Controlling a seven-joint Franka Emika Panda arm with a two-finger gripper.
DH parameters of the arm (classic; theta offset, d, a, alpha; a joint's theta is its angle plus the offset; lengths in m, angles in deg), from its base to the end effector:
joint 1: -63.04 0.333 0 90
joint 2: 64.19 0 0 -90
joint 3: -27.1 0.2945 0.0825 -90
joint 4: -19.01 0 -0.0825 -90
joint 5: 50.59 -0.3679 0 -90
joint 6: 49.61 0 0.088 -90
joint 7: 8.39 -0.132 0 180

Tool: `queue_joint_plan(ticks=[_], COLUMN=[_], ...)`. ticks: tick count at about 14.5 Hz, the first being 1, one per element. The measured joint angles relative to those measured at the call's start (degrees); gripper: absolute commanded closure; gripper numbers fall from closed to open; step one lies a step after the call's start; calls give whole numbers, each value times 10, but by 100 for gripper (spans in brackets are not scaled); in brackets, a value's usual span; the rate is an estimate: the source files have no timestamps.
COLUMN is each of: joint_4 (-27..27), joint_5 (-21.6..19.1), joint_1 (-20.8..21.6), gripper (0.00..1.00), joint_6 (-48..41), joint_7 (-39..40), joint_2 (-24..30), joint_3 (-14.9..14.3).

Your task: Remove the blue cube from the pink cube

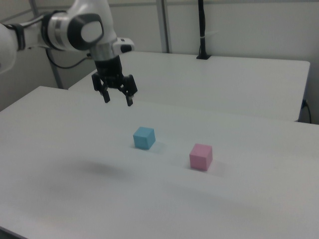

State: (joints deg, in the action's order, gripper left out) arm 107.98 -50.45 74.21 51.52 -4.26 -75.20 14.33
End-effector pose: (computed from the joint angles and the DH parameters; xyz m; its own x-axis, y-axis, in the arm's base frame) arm 0.6037 -0.0078 0.4963 0.9985 0.0496 0.0214 0.0485 -0.9977 0.0463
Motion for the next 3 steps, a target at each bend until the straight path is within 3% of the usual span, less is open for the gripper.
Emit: queue_joint_plan(ticks=[3], joint_4=[2], joint_5=[26], joint_1=[-12], gripper=[0], joint_6=[-44], joint_7=[-17], joint_2=[48], joint_3=[-1])
